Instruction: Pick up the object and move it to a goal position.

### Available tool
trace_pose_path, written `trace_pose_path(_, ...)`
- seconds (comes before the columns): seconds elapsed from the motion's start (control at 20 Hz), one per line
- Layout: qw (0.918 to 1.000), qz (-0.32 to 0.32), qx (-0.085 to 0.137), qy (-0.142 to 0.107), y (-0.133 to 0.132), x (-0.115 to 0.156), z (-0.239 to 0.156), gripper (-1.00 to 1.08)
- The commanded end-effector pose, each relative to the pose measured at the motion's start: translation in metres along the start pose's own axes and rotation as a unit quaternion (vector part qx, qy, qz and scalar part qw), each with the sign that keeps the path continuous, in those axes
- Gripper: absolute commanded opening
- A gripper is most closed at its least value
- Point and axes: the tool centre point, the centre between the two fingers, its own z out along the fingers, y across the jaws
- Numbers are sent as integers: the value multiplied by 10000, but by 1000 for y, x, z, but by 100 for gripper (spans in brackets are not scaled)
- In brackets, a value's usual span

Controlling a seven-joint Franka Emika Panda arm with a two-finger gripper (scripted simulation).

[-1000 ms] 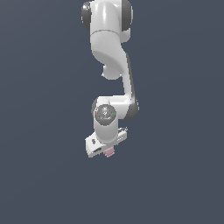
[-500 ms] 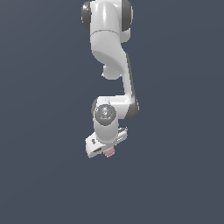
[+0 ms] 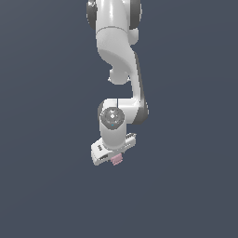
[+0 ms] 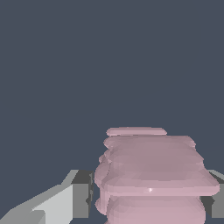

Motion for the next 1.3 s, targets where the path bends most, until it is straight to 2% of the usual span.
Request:
trace_pose_path(0.0, 10000, -1, -3, 5, -3, -2, -9, -100)
trace_pose_path(0.45, 10000, -2, -6, 2, -25, -18, -65, -100)
trace_pose_path(1.25, 10000, -6, -11, 0, -86, -59, -224, -100)
